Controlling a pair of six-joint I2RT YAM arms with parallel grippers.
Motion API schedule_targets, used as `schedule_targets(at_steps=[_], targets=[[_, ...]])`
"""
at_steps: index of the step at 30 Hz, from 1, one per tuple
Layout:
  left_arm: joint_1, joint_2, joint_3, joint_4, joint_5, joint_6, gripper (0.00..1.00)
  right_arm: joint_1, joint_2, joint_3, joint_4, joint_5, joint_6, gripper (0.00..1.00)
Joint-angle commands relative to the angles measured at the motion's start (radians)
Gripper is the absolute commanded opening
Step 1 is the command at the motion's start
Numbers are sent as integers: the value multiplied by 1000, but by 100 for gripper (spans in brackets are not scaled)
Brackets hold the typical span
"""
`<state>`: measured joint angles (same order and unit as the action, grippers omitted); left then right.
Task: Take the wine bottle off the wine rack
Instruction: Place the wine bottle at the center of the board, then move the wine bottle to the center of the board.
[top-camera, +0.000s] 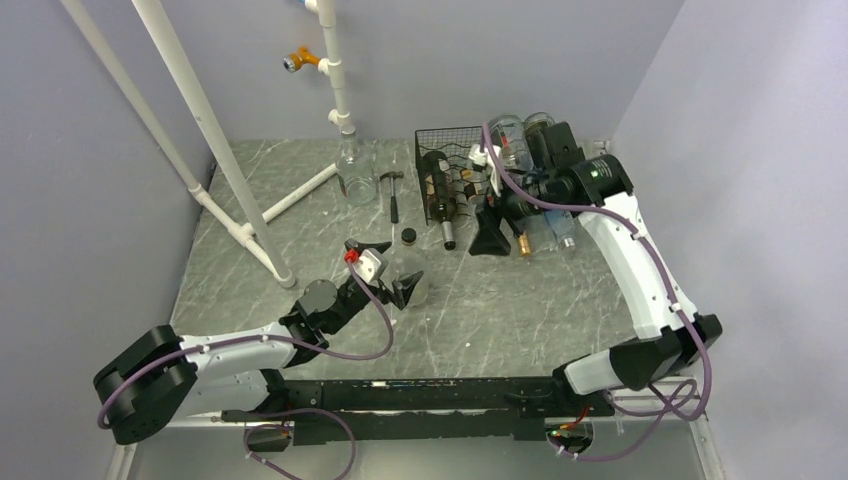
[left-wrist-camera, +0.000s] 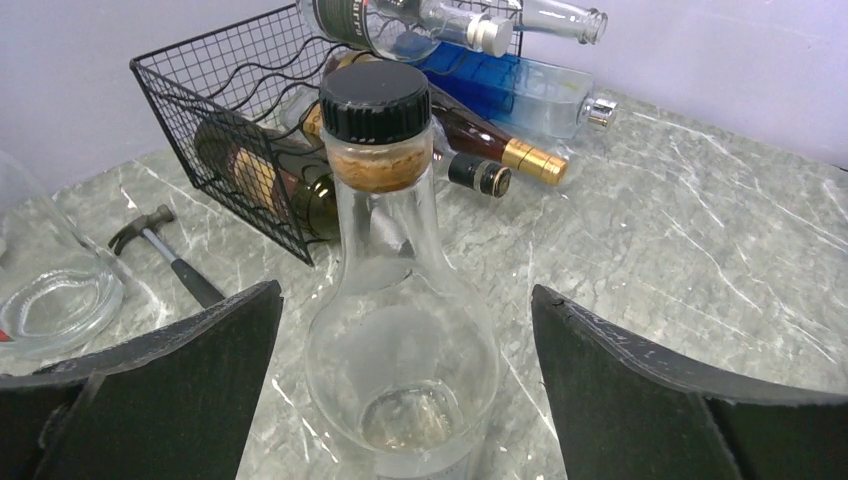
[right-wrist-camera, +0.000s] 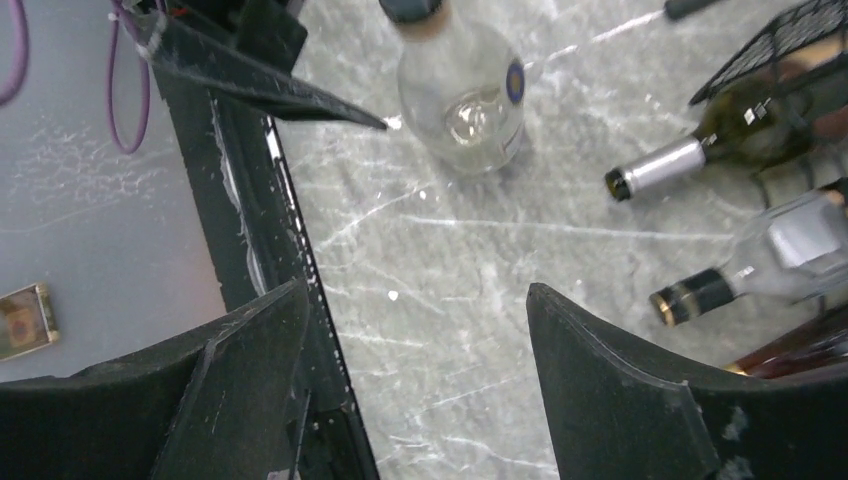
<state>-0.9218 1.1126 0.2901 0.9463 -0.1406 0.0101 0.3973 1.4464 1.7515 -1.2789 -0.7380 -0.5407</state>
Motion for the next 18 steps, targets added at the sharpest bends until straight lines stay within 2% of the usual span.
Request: schedule_targets(at_steps=[1,8,18], targets=[[11,-57,47,-90,-2,-46,100,-58,-93,-172,152,-107,-26,83],[58,-115,161,-297,54,-111,99,-120,-263,-391,292,-178,-48,86],[84,-47,294,-409,80,-171,80,-233,-425,-608,407,-270,-94,96]])
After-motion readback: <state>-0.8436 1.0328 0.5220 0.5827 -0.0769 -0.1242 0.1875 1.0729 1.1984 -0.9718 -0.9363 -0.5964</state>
